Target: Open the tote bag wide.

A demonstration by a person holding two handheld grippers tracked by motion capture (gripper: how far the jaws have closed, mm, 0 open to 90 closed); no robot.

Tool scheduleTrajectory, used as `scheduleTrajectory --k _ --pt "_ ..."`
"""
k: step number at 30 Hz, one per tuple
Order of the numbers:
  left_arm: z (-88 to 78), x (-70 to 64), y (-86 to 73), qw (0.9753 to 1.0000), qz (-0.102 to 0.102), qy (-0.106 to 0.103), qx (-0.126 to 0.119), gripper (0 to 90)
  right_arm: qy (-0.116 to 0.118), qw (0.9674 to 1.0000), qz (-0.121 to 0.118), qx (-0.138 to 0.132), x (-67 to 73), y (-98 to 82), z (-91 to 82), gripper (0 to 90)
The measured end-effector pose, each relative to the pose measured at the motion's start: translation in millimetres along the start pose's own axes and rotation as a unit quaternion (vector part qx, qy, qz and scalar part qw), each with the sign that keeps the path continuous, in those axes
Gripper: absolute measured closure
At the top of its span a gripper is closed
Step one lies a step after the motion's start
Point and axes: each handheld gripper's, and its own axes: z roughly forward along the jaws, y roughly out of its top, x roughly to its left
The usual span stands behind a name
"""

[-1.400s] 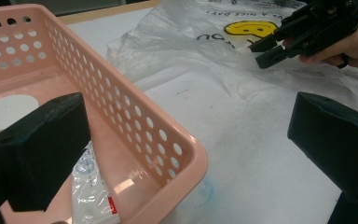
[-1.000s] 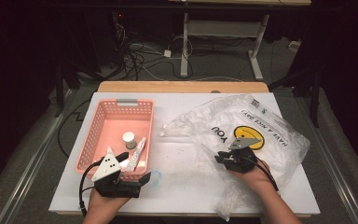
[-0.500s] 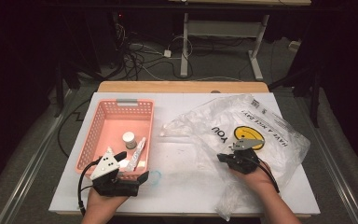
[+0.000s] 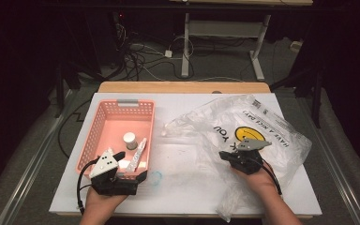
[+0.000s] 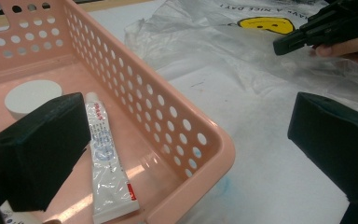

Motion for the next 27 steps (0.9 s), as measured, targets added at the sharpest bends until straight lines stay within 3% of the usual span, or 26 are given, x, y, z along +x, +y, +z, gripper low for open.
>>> scheduleTrajectory --k 12,27 --pt "-1.8 2.9 0.3 1.0 -0.006 0.001 -0.005 0.0 -0.008 0.9986 0.004 -0.052 2.4 8.3 -11.1 90.0" --pt "0.2 3.4 0.2 1.0 -0.003 0.003 -0.002 0.0 -0.019 0.9923 0.015 -0.122 4.8 25.4 -31.0 90.0"
